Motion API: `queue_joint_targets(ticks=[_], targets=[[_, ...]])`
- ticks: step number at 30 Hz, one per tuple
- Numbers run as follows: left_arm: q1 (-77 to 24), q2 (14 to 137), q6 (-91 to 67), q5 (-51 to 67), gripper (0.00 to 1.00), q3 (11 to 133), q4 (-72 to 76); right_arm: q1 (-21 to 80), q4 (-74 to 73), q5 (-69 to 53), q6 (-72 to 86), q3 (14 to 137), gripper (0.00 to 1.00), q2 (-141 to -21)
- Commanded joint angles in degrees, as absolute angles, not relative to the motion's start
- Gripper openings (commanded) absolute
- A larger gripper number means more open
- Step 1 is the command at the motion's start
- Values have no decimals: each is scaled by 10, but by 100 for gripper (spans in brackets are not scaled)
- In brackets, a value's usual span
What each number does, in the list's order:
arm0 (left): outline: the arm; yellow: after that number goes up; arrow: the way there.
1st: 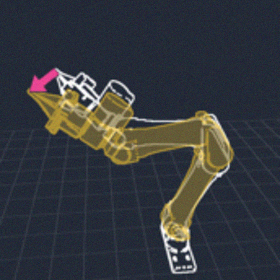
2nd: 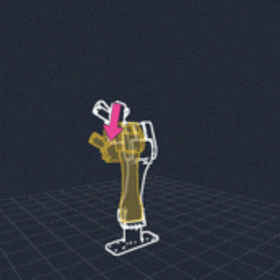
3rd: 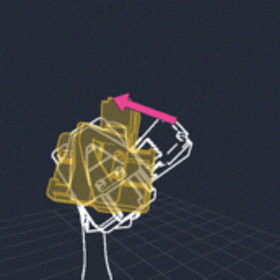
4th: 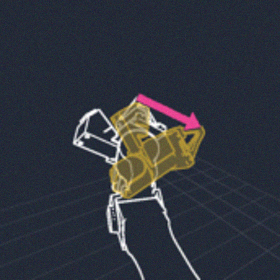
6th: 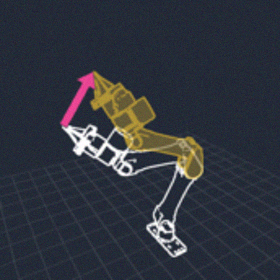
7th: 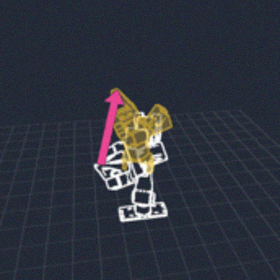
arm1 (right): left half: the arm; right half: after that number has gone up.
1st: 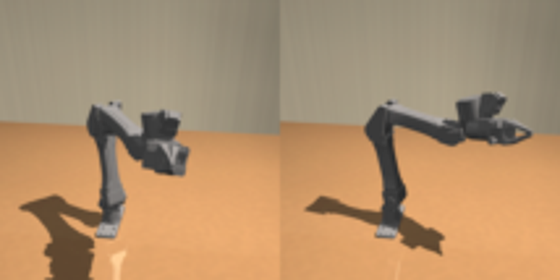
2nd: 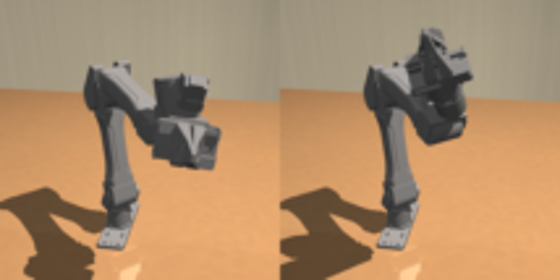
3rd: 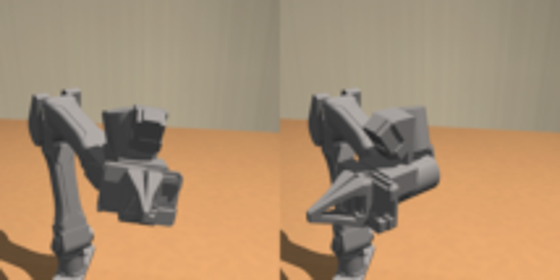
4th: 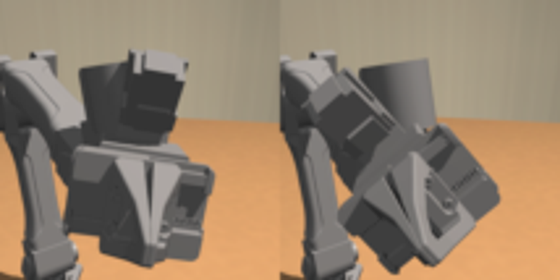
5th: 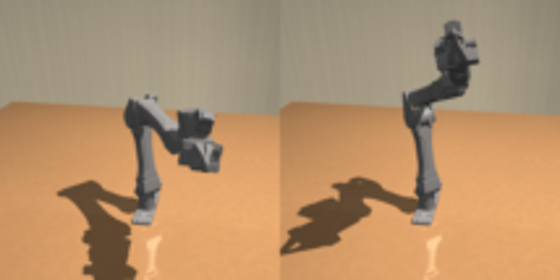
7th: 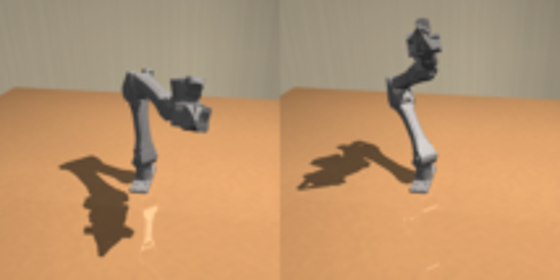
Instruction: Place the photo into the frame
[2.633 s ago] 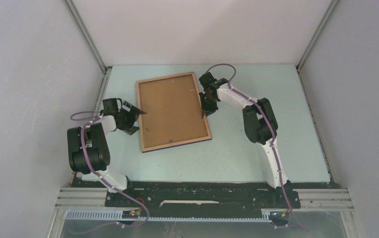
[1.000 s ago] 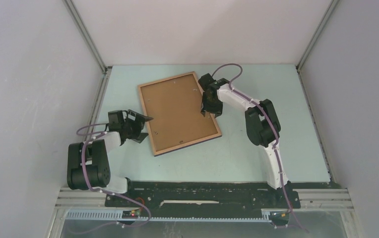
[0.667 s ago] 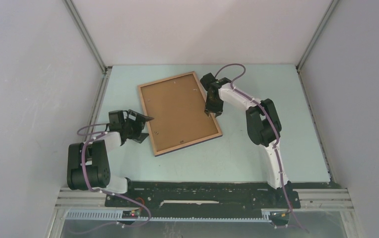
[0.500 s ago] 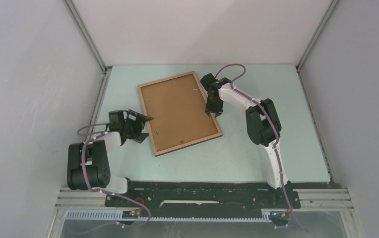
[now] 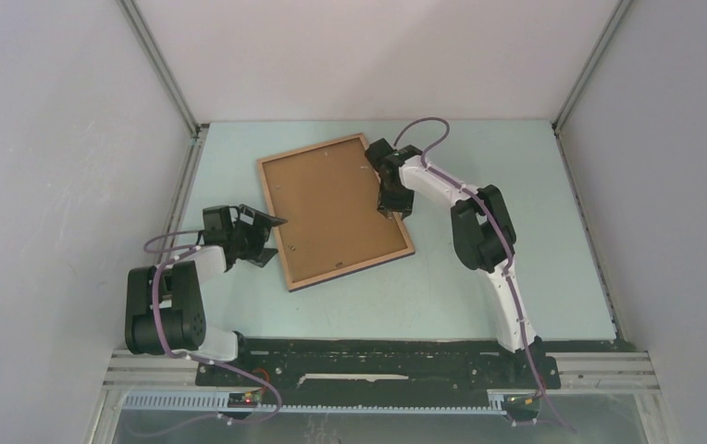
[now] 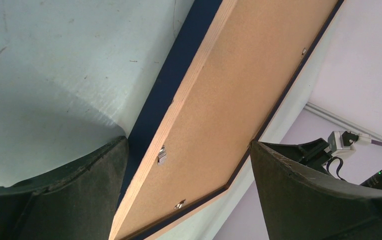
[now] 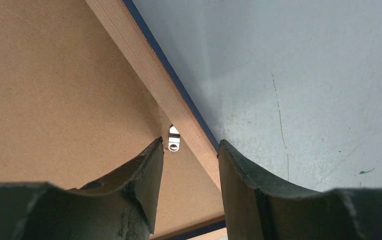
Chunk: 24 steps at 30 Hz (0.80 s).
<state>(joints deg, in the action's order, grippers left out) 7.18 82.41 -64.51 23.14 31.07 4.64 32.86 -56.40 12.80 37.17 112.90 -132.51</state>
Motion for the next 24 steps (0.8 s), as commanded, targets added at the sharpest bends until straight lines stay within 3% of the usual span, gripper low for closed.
queue_joint_targets(ticks=[1,10,20,22,24], targets=[[66,820,-653,243,95,300,53,334,-587,159,374,1144,52,-1350],[67,820,-653,243,95,300,53,334,-602,166,365,1169,47,-1377],[67,820,-653,242,95,299,53,331,-561,108,373,1139,5,-1360],[66,821,-653,242,95,299,53,329,-552,94,368,1130,9,-1352],[66,822,-651,241,95,299,54,327,-542,84,364,1122,22,-1338]])
